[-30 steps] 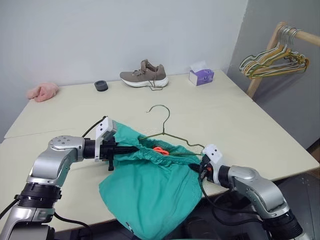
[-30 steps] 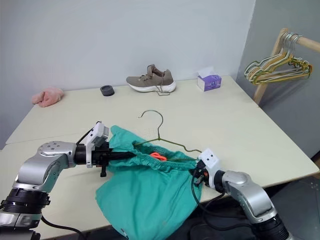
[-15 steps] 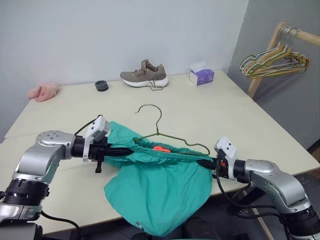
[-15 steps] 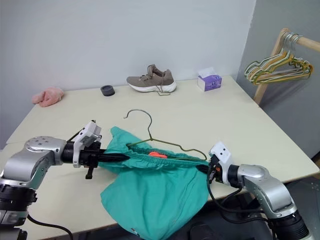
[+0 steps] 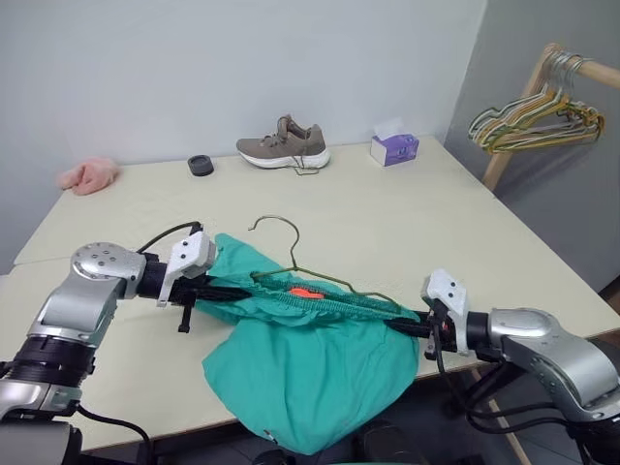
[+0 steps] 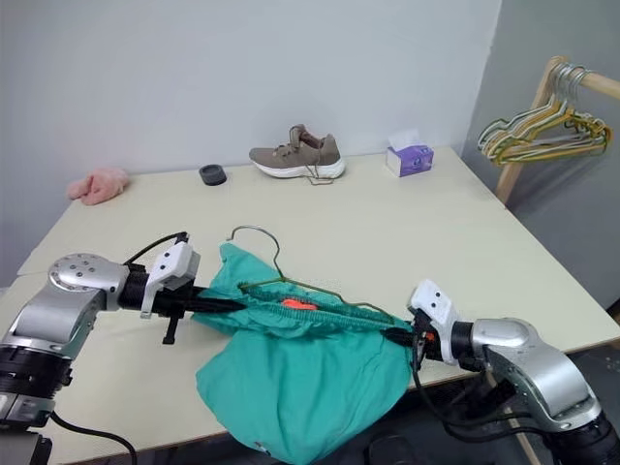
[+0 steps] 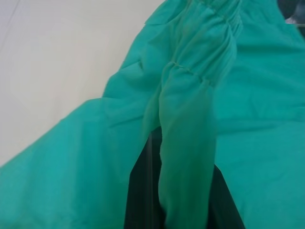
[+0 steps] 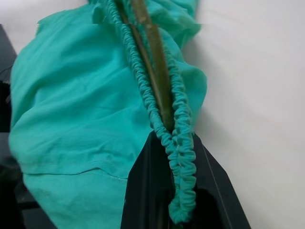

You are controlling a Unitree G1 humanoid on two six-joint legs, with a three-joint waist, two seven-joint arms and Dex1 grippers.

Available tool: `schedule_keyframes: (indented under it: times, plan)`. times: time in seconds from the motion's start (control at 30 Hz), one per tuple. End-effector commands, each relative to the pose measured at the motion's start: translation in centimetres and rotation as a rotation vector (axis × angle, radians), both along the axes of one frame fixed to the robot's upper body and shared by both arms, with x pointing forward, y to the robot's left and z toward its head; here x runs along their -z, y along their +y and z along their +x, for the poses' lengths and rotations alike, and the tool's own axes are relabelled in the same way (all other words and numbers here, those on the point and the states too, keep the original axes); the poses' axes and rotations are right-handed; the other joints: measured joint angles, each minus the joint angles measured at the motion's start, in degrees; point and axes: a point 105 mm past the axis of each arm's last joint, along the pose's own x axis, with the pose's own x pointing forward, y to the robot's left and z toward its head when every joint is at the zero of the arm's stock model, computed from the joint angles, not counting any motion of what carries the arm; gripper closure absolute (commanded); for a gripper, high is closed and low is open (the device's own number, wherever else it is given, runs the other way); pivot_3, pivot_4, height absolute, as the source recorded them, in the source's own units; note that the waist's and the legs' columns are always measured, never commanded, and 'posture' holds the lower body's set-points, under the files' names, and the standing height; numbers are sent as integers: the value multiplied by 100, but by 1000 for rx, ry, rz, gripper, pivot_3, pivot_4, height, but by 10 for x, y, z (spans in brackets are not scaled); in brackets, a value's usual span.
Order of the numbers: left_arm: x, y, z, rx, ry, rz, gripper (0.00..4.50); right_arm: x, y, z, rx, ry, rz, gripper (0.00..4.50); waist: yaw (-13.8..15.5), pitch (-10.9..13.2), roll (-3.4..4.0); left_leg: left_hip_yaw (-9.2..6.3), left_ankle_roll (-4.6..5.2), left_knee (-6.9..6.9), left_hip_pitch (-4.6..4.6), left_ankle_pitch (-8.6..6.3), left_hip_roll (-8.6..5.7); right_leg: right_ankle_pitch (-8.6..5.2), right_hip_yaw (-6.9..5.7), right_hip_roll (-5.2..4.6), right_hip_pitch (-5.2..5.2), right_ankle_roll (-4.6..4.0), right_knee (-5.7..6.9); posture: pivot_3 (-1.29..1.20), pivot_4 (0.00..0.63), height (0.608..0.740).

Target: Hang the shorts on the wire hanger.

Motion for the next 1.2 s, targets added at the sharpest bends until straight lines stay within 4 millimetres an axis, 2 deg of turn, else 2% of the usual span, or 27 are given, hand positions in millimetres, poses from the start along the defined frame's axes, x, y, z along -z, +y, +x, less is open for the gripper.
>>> schedule_keyframes:
  times: [0.03, 0.17, 0.33, 0.47, 0.57, 0.8, 0.93, 1.1, 1.2]
  plan:
    - [-9, 39, 14, -155, -91, 112, 4500, -5, -21, 6, 54, -32, -92, 4479, 1, 0, 0, 0, 0, 0, 0, 0, 0, 0, 0, 0, 0, 0, 0, -259, 0, 740]
    - [-4, 38, 12, -108, -118, 178, 4500, -12, -17, 7, 22, -58, -116, 4479, -2, 0, -1, 2, 0, 0, 0, 0, 0, 0, 2, 0, 0, 0, -1, -257, 0, 740]
    - [-2, 44, 12, -83, -174, 258, 4500, -6, -26, 0, -23, -28, -189, 4479, 22, -1, -2, -1, 0, 0, -2, 0, 0, 0, -1, -2, 0, 0, -3, -255, 0, 740]
    - [-8, 39, 24, -87, -281, 281, 4500, 2, -4, -22, -159, 19, -191, 4479, 34, 0, -2, -1, 0, -1, -2, 0, 0, 0, -2, -2, 0, 0, -5, -254, 0, 740]
    - [-13, 32, 31, -74, -345, 288, 4500, -8, 6, -10, -136, -24, -154, 4479, 30, 0, -3, 1, 0, 1, -1, 0, 2, 2, -1, -1, -1, 3, -3, -251, 0, 740]
    - [-7, 23, 30, -5, -402, 352, 4500, -13, 15, -5, -184, -45, -182, 4479, 42, 0, -2, 1, 0, -2, -4, 0, 1, 4, -1, -2, -2, 8, -10, -251, 0, 740]
    - [-5, 9, 29, 70, -463, 411, 4500, -19, 20, 0, -227, -83, -226, 4479, 30, 0, -2, 4, 1, -1, -4, 0, 1, 5, 2, -3, -3, 8, -10, -257, 0, 740]
    - [-17, 1, 39, 103, -593, 494, 4500, -1, 7, -1, -320, -99, -401, 4479, 51, 1, 0, 1, 0, 1, -4, 0, 1, 5, -3, -3, -3, 8, -11, -255, 0, 740]
    - [-24, -3, 44, 95, -650, 502, 4500, -3, 17, 2, -346, -112, -381, 4479, 50, 1, -1, 2, 0, 0, -5, 0, 0, 5, -3, -3, -1, 8, -14, -250, 0, 740]
